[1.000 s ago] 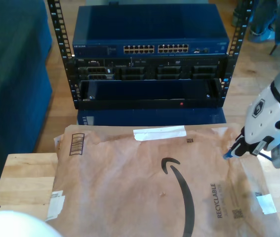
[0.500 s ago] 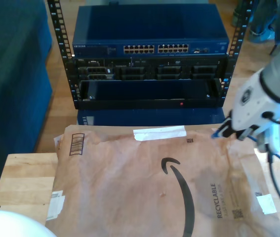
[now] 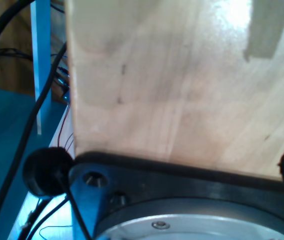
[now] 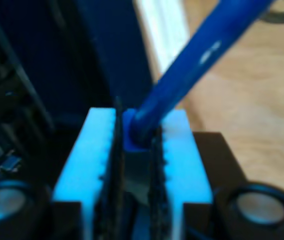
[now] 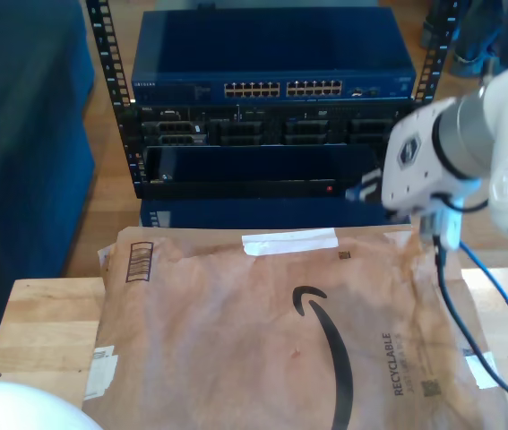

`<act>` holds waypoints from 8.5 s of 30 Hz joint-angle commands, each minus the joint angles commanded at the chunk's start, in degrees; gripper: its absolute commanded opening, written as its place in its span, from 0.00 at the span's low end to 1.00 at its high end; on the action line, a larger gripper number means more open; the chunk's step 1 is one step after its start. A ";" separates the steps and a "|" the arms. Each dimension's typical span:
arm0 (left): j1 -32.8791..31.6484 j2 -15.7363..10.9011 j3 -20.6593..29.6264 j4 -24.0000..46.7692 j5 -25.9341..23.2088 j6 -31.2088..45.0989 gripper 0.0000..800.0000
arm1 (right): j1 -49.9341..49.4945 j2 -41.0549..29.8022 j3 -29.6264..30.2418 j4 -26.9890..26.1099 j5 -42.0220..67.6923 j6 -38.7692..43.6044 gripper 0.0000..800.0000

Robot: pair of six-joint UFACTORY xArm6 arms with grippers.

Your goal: Grab the cable and plug it in

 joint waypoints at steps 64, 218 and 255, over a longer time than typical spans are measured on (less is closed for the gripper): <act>0.00 0.00 0.00 0.00 0.09 0.00 1.00 | 0.62 11.34 18.46 -10.29 -76.92 -3.60 0.00; 0.00 0.00 0.00 0.00 0.00 0.00 1.00 | 17.14 72.44 -33.85 22.68 -113.41 -24.79 0.00; 0.00 0.00 0.00 0.00 0.00 0.00 1.00 | 16.00 72.62 -33.58 21.98 -113.85 -25.14 0.00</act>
